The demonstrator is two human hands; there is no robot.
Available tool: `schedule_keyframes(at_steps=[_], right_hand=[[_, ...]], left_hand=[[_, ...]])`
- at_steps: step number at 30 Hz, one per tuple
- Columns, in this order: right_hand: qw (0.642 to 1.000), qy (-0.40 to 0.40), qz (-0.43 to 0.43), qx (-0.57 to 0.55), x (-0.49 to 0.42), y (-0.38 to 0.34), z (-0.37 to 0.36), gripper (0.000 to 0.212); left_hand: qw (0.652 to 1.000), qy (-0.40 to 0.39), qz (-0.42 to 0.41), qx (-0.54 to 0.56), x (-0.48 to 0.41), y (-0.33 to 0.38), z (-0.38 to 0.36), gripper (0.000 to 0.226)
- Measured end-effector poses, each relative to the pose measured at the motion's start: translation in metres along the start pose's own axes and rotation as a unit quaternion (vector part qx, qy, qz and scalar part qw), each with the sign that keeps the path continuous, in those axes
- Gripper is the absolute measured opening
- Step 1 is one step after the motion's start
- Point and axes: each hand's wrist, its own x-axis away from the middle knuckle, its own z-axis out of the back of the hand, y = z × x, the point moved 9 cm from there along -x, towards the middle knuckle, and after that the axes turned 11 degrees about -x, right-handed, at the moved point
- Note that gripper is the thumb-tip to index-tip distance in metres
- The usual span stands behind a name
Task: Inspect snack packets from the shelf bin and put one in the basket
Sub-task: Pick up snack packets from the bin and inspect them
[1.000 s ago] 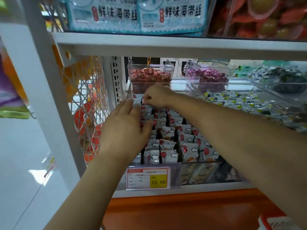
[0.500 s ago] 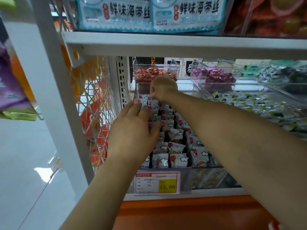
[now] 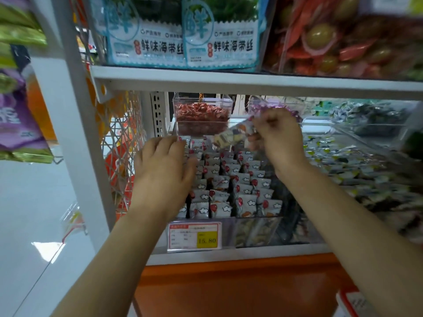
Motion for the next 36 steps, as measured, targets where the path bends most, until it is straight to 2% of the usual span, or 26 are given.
schedule_keyframes(at_steps=[3, 6, 9, 11, 16, 18, 21, 23, 24, 26, 31, 33, 36], right_hand=[[0.996, -0.002, -0.040, -0.076, 0.037, 0.000, 0.027, 0.009], [0.986, -0.006, -0.088, -0.145, 0.059, 0.003, 0.043, 0.010], [0.969, -0.013, -0.124, -0.213, 0.072, 0.005, 0.050, 0.011], [0.960, -0.008, -0.143, -0.240, 0.077, 0.007, 0.055, 0.010], [0.935, -0.033, -0.192, -0.296, 0.079, 0.014, 0.061, 0.010], [0.936, -0.051, -0.208, -0.280, 0.079, 0.018, 0.061, 0.014], [0.941, -0.086, -0.235, -0.226, 0.081, 0.024, 0.059, 0.025], [0.940, -0.090, -0.250, -0.212, 0.079, 0.028, 0.058, 0.019], [0.935, -0.084, -0.262, -0.222, 0.079, 0.030, 0.057, 0.015], [0.913, -0.070, -0.296, -0.273, 0.081, 0.035, 0.054, 0.025], [0.847, -0.037, -0.344, -0.403, 0.086, 0.040, 0.042, 0.030], [0.839, -0.030, -0.350, -0.415, 0.088, 0.042, 0.041, 0.030], [0.839, -0.025, -0.350, -0.414, 0.089, 0.043, 0.041, 0.026]], left_hand=[[0.998, 0.018, 0.001, 0.054, 0.010, 0.015, 0.015, 0.046], [0.980, -0.046, 0.030, 0.191, 0.019, 0.031, 0.006, 0.045], [0.957, -0.065, 0.032, 0.282, 0.022, 0.044, 0.003, 0.032], [0.922, -0.090, 0.064, 0.370, 0.024, 0.045, -0.002, 0.029], [0.805, -0.161, 0.187, 0.539, 0.036, 0.044, -0.025, 0.030], [0.796, -0.152, 0.204, 0.549, 0.036, 0.043, -0.026, 0.031], [0.819, -0.131, 0.208, 0.519, 0.036, 0.040, -0.024, 0.032], [0.808, -0.136, 0.215, 0.532, 0.035, 0.040, -0.025, 0.027], [0.798, -0.141, 0.219, 0.544, 0.035, 0.040, -0.025, 0.027], [0.769, -0.153, 0.231, 0.576, 0.035, 0.042, -0.026, 0.025], [0.648, -0.178, 0.298, 0.678, 0.042, 0.049, -0.034, 0.019], [0.628, -0.185, 0.295, 0.696, 0.042, 0.050, -0.035, 0.017], [0.637, -0.190, 0.254, 0.703, 0.038, 0.053, -0.029, 0.019]])
